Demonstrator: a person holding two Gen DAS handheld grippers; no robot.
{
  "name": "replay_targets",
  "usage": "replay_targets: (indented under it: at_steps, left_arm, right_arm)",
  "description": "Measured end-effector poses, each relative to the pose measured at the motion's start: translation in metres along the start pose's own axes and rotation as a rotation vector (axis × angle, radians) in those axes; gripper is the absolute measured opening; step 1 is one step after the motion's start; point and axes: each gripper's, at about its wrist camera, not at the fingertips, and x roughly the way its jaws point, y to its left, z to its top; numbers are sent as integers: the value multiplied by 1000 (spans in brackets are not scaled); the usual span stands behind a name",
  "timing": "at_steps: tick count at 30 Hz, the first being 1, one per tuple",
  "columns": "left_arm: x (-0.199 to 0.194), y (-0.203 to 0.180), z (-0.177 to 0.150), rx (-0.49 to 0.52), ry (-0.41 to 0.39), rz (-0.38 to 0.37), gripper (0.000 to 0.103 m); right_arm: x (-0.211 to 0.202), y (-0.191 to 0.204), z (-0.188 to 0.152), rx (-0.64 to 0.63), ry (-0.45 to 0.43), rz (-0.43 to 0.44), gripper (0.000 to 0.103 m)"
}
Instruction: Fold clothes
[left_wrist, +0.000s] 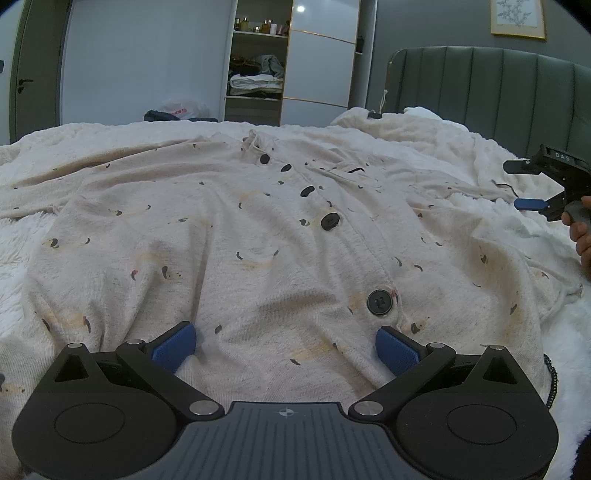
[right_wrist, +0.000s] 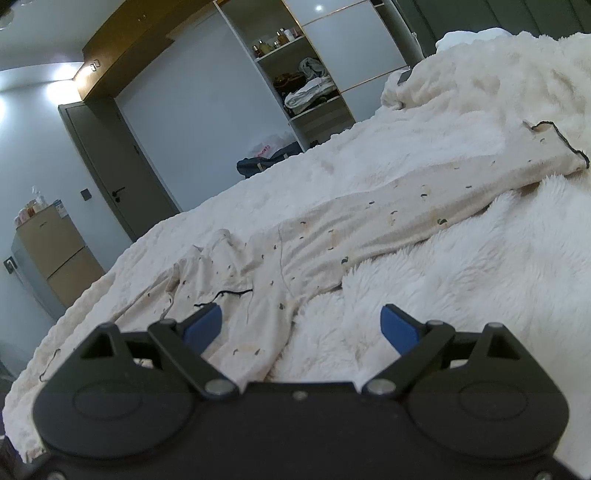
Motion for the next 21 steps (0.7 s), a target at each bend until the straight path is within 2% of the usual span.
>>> replay_targets:
  at_steps: [14, 18, 20, 21]
  left_arm:
    - [0, 1, 1, 8, -1, 1, 103]
    - [-3, 0, 12, 16, 27, -1, 103]
    - [-11, 2, 19, -11, 10, -33, 103]
    - [-21, 6, 25, -45, -30, -76, 103]
  right_arm:
    - [0, 0, -3, 0, 12, -8, 93]
    - [2, -2, -3, -3, 25, -24, 93]
    - [2, -4, -3, -1, 26, -32, 93]
    - [2, -4, -4, 0, 27, -36, 93]
